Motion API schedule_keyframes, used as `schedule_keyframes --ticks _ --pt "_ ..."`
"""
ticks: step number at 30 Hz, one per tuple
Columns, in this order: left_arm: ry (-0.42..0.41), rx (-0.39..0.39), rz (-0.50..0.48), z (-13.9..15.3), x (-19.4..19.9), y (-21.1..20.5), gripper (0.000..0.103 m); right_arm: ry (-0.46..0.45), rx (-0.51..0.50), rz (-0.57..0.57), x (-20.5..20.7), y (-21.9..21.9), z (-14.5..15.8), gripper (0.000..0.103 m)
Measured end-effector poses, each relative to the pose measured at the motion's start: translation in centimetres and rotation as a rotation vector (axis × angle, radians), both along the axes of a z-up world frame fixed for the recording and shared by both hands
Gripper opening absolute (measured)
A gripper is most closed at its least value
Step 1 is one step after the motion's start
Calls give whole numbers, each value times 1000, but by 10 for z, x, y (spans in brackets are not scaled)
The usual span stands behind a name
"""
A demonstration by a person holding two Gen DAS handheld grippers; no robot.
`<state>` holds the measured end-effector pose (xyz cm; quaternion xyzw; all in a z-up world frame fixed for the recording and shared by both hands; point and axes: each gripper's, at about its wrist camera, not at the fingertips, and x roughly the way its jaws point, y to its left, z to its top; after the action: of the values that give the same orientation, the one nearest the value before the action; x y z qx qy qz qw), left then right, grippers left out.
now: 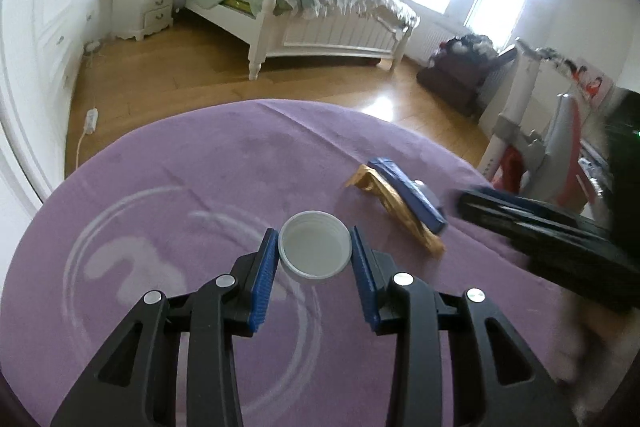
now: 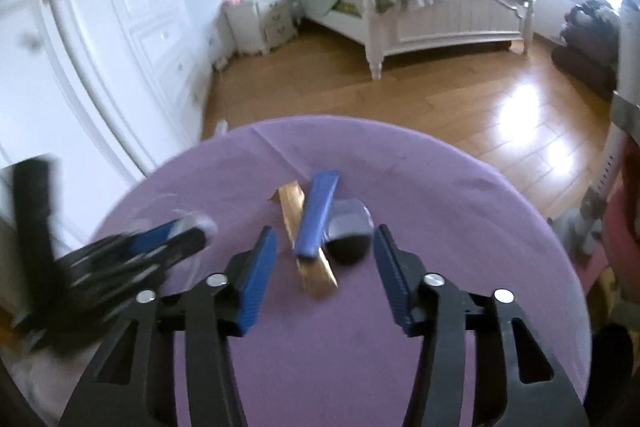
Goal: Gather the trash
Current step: 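Grasp the white cup with the left tool while the right tool grasps the blue wrapper, then carry both items over the black bin and open both tools to drop them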
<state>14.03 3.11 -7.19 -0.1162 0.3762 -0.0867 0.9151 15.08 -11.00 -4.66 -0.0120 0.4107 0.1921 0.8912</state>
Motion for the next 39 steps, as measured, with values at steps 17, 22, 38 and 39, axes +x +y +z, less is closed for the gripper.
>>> schedule_keyframes --ticks 17,22,38,39 --pt "-85 -76 -59 13 -24 -15 37 -22 145 -52 -29 -39 4 6" --pt "-134 -98 -160 36 -37 -53 37 -53 273 -93 -77 -93 26 6" --pt "-147 -94 -524 48 -65 -248 37 -142 387 -374 -194 -291 28 6" --pt "-145 -93 -536 48 -70 -254 37 -143 392 -393 -200 -303 27 6"
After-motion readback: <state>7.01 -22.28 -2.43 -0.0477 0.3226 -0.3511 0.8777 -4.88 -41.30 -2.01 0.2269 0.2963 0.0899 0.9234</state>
